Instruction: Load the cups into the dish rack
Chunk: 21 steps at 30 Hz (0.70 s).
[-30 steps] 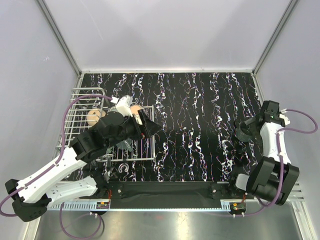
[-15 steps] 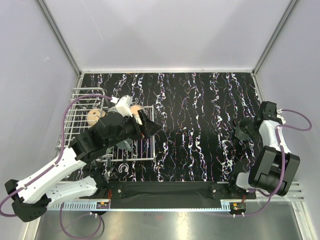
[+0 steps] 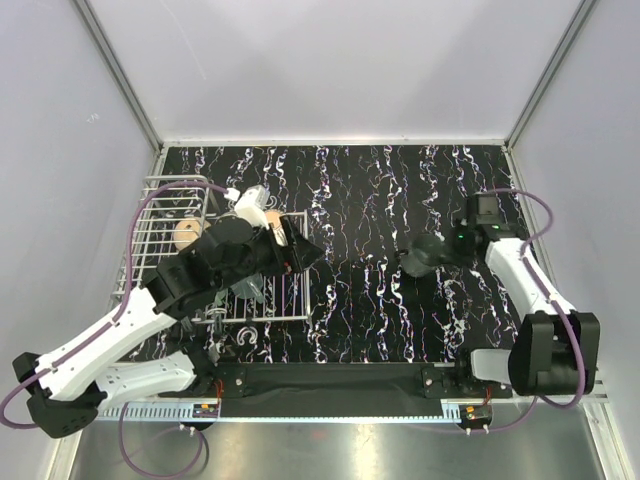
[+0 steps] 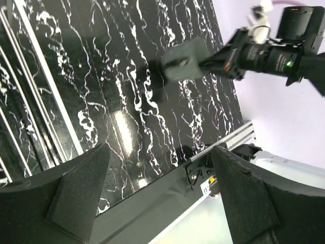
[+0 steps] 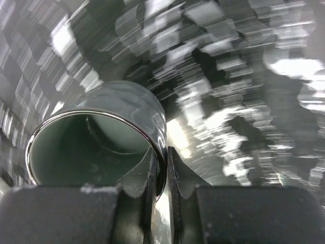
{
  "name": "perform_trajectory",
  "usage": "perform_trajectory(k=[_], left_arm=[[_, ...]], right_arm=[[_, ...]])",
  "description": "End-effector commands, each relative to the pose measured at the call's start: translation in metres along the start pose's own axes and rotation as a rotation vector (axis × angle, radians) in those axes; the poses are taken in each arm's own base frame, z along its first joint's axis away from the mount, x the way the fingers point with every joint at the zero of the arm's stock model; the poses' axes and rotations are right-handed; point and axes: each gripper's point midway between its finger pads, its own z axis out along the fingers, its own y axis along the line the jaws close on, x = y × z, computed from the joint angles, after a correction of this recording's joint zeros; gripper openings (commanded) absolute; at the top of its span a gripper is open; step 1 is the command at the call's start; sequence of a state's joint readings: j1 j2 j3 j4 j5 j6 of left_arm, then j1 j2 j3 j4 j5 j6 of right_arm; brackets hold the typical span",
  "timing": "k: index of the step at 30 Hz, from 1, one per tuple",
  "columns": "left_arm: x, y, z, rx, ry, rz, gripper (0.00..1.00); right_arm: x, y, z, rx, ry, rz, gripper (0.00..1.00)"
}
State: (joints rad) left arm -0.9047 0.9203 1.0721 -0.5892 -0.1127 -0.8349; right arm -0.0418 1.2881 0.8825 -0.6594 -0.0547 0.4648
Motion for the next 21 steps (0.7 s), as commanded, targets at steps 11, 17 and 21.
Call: perform_trajectory(k=[11,17,21], left_arm=[[0.010,0.001,0.036,-0.086,0.081,0.014,0.82],[0.021,0.005,0.061,-0.125,0.096,0.033,0.79],[0.029,0.003,0.076,-0.103,0.112,0.024,0.79]], right_arm=[[0.109,0.096,-0.034,-0.152,0.218,-0.554,0.01],[0.122,0.092,-0.027,-0.091,0.213,-0.629,0.04],[0.125,0.093,-0.031,-0.094,0.191,-0.644,0.17]])
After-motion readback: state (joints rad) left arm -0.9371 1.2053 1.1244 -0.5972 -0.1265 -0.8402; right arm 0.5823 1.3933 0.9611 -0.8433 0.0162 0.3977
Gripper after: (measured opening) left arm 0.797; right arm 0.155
